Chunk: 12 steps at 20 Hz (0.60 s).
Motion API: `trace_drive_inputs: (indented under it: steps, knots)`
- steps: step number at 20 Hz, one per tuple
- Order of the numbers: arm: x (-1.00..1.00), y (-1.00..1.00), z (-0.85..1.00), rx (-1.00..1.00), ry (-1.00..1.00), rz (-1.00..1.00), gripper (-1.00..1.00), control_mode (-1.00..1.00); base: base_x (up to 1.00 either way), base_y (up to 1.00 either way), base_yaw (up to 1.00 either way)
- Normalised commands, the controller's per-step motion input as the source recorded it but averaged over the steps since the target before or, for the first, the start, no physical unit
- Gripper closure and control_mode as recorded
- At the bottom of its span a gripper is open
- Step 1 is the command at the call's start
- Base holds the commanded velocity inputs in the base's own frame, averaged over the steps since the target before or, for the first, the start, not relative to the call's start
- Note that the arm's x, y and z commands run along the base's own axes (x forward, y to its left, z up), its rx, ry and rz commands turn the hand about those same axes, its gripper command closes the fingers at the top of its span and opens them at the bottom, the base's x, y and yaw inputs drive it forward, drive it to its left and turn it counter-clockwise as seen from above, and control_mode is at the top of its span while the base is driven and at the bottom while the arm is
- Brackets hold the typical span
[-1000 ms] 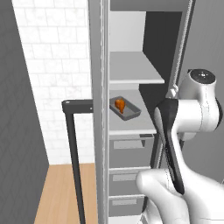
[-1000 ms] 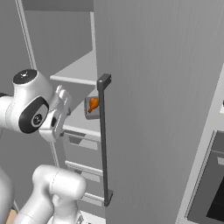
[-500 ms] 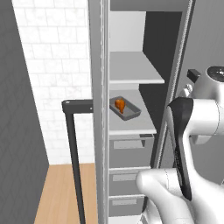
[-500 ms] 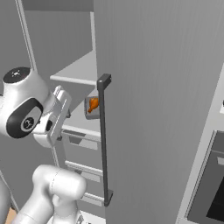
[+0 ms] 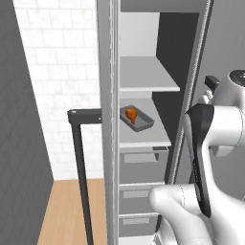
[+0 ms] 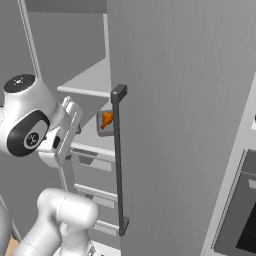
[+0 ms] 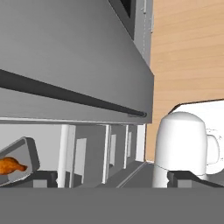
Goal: Take the meat container that has the chicken drumstick and place it on the second highest rack of the freezer. Then take the vegetable container that has the cucumber and corn and place it on the highest rack of the freezer.
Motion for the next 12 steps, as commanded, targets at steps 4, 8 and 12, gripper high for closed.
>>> trace_drive_inputs:
  steps: [4,8,12]
  knots:
    - [0.00,0.00,0.00,0.00,-0.01,0.00,-1.00,1.00,-0.03,0.00,0.00]
    - [0.00,0.00,0.00,0.00,0.00,0.00,-1.00,1.00,-0.72,-0.10,-0.01]
    - [0.00,0.00,0.00,0.00,0.00,0.00,-1.00,1.00,-1.00,-0.33,-0.17]
